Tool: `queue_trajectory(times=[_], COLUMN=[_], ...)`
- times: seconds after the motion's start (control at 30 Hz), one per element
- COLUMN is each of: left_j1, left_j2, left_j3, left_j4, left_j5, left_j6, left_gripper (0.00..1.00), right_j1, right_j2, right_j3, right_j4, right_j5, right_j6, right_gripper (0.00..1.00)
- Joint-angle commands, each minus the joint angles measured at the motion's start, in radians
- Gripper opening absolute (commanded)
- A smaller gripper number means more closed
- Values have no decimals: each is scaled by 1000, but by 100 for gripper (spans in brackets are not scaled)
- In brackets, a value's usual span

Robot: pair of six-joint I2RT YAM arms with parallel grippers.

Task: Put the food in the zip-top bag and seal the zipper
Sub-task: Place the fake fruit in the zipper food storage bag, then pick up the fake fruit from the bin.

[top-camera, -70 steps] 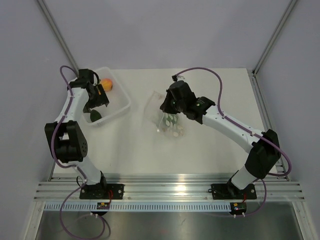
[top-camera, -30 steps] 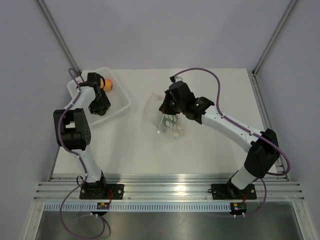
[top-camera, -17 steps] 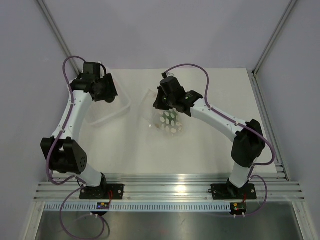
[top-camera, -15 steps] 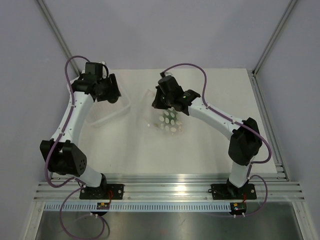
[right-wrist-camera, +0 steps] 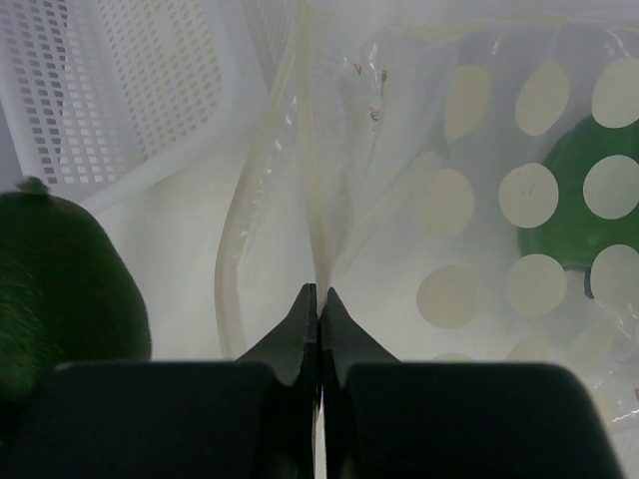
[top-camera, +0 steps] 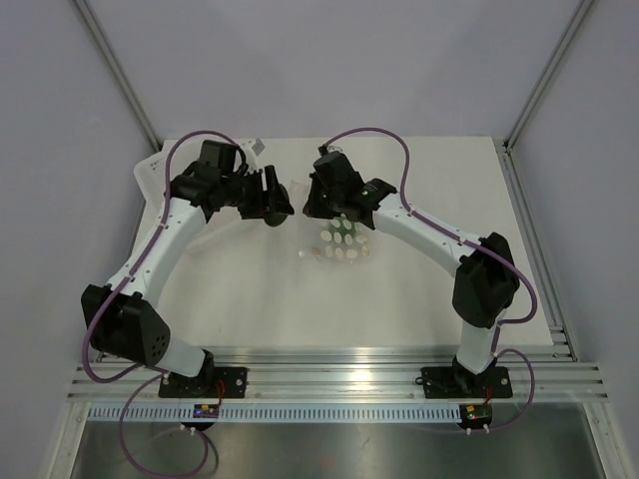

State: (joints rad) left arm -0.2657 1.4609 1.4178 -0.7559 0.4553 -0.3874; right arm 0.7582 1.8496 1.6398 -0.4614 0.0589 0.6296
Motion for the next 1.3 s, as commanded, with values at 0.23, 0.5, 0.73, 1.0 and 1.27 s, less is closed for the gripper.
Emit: queue_trajectory(times=[0.23, 0.5, 0.73, 1.0, 1.27], left_j1=[-21, -23, -44, -104, -21], left_j2=[45, 55, 76, 65, -19], left_j3=[-66, -91, -51, 47, 193], left_j4=[158, 204, 187, 75, -91], left_j5=[186, 194, 157, 100, -47], left_j6=[-68, -105, -110, -25, 116], left_gripper=[23, 25, 68, 93, 74], right_j1=[-3, -2, -2, -2, -2], right_j2=[-112, -182, -210, -201, -208], right_j3=[-1, -61, -120, -129, -143], right_j4=[23, 70, 96, 96, 84], right_j5=[-8, -54, -85, -71, -36], right_j6=[24, 54, 79, 87, 78], right_gripper=[0, 0, 0, 0, 0])
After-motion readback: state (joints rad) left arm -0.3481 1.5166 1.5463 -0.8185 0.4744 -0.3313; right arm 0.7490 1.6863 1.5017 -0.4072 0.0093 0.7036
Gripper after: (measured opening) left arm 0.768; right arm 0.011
